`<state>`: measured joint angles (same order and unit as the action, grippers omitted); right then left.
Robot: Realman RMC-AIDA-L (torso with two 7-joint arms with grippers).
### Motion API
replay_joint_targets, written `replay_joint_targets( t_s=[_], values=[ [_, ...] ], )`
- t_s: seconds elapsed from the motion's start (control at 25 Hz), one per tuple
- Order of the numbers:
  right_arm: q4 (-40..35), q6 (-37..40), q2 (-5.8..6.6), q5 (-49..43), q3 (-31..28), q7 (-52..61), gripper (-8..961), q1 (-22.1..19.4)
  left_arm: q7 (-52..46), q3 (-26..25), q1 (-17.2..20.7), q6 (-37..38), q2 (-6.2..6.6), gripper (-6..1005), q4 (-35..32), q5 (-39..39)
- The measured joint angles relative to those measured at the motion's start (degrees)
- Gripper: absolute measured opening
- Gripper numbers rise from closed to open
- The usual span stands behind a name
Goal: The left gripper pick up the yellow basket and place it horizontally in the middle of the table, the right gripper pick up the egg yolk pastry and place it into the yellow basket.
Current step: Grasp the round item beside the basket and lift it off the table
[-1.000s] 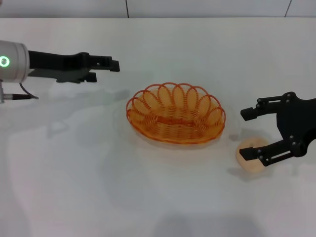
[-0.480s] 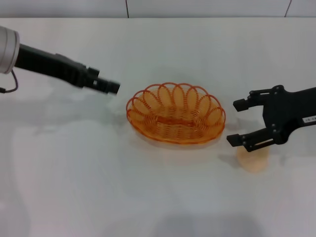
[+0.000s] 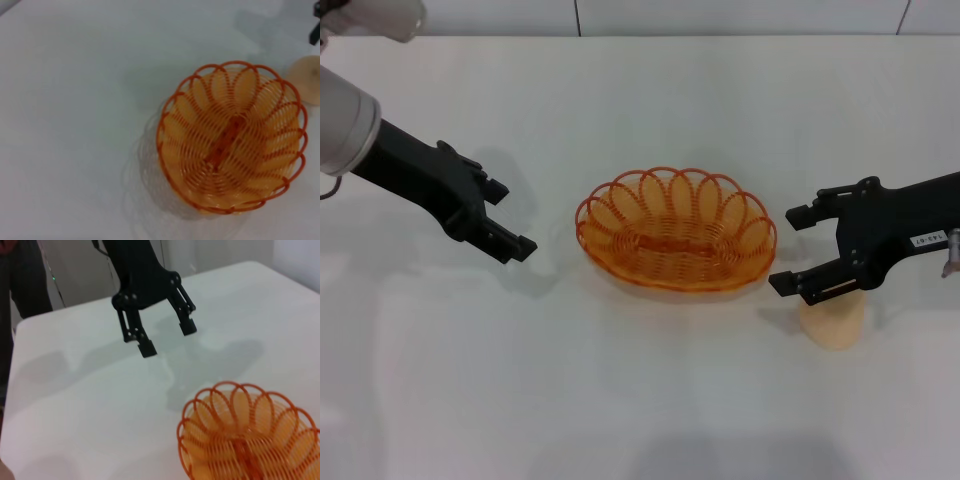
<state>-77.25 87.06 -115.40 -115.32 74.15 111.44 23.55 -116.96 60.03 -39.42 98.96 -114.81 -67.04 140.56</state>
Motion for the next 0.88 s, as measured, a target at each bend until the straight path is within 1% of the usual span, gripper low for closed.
replay_joint_targets(
  t_s=[0.2, 0.32, 0.6, 0.8, 0.88],
  values=[
    [-0.2, 0.5, 0.05, -3.3, 0.1, 2.8, 787, 0.1, 1.4, 0.4, -0.1, -0.1, -0.80, 893, 0.0, 0.1],
    [-0.5, 0.8, 0.08, -5.6, 0.1, 4.1, 782, 0.1, 1.5, 0.4, 0.0, -0.4, -1.47, 893, 0.0, 0.1],
    [-0.1, 1.0, 0.17, -8.0, 0.1, 4.4, 770, 0.1, 1.6, 0.4, 0.2, -2.7, -3.01, 893, 0.4, -0.1],
    [0.7, 0.9, 0.10, -8.9, 0.1, 4.2, 762, 0.0, 1.5, 0.3, 0.6, -4.1, -3.38, 893, 1.2, -0.2],
    [1.0, 0.9, 0.17, -8.9, 0.1, 4.1, 758, 0.0, 1.4, 0.2, 0.6, -4.5, -3.82, 893, 1.9, -0.4]
  ],
)
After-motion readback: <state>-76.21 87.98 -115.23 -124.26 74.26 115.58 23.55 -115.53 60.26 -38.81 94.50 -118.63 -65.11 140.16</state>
